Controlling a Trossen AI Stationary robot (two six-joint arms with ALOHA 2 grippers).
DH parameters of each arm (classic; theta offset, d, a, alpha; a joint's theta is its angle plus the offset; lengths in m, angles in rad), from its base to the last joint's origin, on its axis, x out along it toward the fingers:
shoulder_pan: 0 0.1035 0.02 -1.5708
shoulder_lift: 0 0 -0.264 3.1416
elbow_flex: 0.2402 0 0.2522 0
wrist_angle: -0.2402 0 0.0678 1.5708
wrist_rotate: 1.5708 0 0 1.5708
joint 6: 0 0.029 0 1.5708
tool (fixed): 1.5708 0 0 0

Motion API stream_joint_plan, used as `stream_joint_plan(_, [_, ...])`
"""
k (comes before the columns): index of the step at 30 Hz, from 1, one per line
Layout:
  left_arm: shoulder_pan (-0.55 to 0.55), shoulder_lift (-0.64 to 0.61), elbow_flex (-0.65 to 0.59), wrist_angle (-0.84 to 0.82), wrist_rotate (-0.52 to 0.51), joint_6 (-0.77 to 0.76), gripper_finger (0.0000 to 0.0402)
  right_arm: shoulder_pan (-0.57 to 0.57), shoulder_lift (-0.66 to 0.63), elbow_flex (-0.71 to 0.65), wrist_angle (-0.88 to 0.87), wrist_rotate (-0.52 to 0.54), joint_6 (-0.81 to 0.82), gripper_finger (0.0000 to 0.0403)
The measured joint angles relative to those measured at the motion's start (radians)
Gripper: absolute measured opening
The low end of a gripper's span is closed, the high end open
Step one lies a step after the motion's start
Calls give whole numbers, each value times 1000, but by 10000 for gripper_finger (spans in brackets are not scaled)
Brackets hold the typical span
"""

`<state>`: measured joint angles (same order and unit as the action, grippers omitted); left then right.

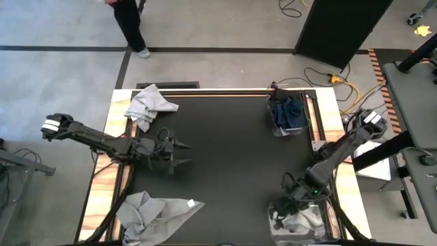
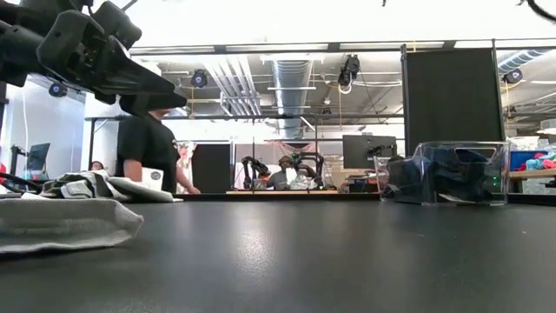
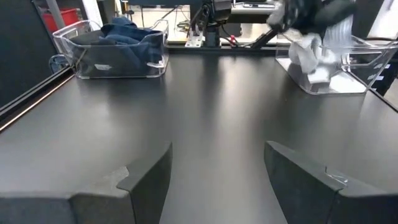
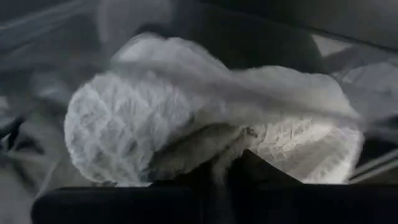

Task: Sort towels by color in basket
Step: Put the light gray towel into the bottom transparent bin

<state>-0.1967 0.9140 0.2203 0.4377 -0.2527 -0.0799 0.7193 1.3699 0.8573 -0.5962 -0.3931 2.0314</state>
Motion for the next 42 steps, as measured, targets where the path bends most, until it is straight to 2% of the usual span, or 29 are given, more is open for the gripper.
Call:
stream_joint_plan(9, [0,0,0,5,-1,2,239,2,114,-11,15,-40,-84,113])
stream_joint_plan(15, [0,0,0,13,-2,19,239,4,81,16,-57,-15,-129,172])
stream_joint_plan(21, [0,0,0,33,-2,27,239,31,10,142,-200,66,-117,198])
stream_joint_plan(26, [0,0,0,33,-2,27,239,87,2,217,-200,93,-11,196])
stream_joint_plan(31, [0,2,0,32,-2,13,239,133,73,186,-77,71,144,166])
stream_joint_plan(36, [-1,16,0,30,10,3,239,148,165,83,63,70,141,121])
stream_joint_plan(42, [-1,21,0,37,34,30,239,143,204,33,70,91,70,93])
